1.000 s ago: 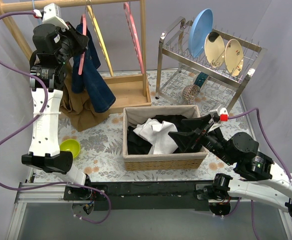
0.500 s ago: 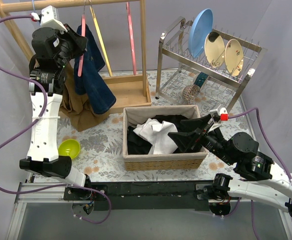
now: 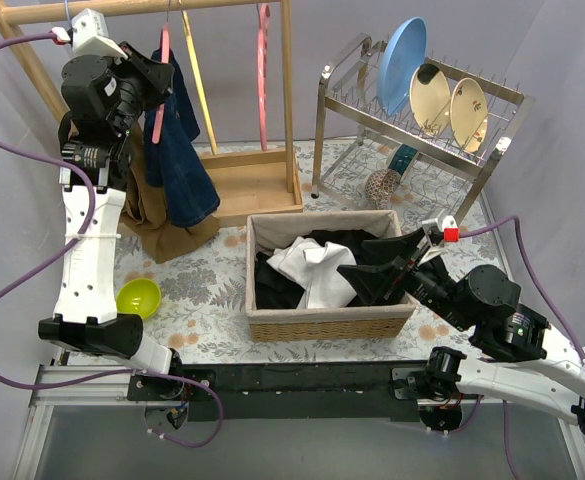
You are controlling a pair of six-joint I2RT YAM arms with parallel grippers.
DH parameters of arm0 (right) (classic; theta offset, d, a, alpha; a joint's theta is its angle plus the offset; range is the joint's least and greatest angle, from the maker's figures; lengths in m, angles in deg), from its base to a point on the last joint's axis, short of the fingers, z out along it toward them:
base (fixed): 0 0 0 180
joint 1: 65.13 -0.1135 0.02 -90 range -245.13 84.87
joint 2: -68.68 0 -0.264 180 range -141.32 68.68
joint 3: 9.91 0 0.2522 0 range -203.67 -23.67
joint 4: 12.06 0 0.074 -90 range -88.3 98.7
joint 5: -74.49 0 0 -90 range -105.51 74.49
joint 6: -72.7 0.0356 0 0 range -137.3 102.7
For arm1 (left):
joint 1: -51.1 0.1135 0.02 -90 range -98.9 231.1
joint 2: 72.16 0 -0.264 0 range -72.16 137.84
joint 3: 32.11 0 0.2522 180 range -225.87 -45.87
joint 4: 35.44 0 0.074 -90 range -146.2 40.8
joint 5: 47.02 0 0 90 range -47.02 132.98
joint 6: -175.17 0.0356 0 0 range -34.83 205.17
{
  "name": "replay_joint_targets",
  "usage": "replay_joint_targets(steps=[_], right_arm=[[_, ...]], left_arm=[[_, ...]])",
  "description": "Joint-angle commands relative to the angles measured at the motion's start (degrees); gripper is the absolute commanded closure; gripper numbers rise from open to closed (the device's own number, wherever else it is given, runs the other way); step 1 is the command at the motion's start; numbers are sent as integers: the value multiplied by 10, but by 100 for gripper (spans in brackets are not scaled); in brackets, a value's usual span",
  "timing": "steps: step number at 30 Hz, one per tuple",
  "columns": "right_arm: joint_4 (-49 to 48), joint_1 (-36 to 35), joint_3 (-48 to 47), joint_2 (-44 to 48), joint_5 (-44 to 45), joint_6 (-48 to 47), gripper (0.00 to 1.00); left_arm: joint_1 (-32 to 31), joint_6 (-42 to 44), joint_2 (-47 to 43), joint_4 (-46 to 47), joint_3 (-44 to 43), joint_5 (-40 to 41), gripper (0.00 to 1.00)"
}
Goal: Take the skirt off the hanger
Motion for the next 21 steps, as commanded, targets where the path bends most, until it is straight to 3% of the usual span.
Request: replay_joint_targets(steps=[1,8,21], right_arm=[[-22,1,-15,6,4,1,8],[-19,1,-13,14,9,-1,8],[-5,1,-37,-14,-14,-12,8]], left_arm=[[0,-4,-52,135,7,-10,100],[0,-34,-88,195,51,-11,100],[0,-55,-113,159,46,32,100]])
